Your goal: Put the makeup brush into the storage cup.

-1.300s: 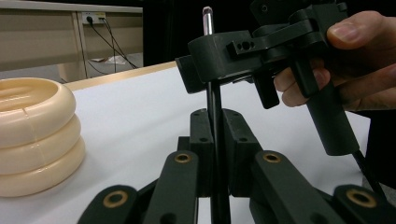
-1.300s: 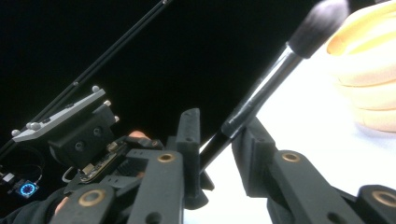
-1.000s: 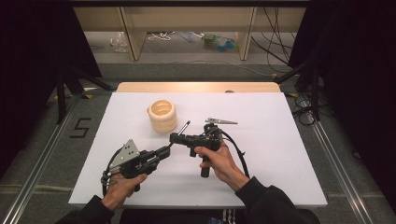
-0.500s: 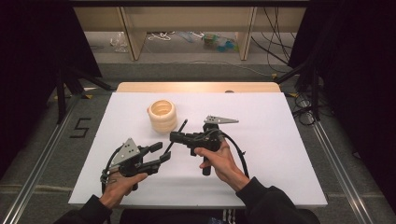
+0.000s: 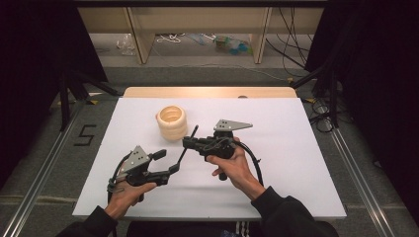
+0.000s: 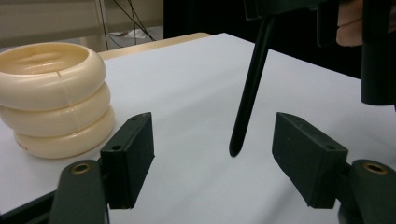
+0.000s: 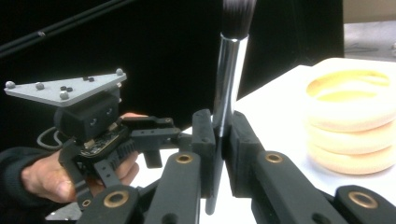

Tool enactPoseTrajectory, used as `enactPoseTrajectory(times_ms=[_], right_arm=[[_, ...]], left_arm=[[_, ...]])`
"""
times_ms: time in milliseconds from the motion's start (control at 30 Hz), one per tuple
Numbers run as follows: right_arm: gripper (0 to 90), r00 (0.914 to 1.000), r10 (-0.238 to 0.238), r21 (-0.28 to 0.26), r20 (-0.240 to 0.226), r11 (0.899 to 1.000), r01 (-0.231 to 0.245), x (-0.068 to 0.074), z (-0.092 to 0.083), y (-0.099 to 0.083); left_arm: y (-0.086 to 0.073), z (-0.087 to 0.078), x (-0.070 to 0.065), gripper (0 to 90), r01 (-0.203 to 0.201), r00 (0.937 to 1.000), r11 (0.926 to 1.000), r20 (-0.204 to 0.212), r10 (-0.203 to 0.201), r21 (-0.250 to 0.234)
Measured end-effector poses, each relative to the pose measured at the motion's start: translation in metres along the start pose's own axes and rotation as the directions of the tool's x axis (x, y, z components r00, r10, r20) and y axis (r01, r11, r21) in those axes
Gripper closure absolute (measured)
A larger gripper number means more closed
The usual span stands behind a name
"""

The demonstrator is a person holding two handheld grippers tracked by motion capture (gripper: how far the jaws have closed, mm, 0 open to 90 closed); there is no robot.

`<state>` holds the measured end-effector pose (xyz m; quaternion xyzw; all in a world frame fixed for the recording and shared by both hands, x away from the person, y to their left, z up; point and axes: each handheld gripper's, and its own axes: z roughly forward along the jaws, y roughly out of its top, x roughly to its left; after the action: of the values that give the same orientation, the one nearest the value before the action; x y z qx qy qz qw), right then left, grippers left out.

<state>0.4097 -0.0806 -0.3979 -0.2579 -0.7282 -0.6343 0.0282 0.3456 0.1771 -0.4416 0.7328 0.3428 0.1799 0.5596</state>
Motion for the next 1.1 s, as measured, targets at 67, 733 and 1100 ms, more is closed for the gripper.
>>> enactPoseTrajectory(times_ms=[67,733,1100], right_arm=[[83.5,0.9997,-0.018,-0.001,0.013,1.000,0.018,-0.001,0.001,0.001],[83.5,0.9778,-0.156,0.066,0.140,0.987,0.148,-0.018,0.011,0.034],[83.5,0.9668,-0.186,0.076,0.176,0.982,0.175,-0.022,0.019,0.045]], left_arm=[[0.000,0.000,0.000,28.6,0.002,1.0000,0.9999,-0.008,-0.002,0.011],[-0.003,0.002,0.003,21.6,0.006,0.9994,0.9987,-0.035,-0.004,0.050],[-0.004,0.002,0.005,18.0,0.024,0.9989,0.9986,-0.041,-0.022,0.046]])
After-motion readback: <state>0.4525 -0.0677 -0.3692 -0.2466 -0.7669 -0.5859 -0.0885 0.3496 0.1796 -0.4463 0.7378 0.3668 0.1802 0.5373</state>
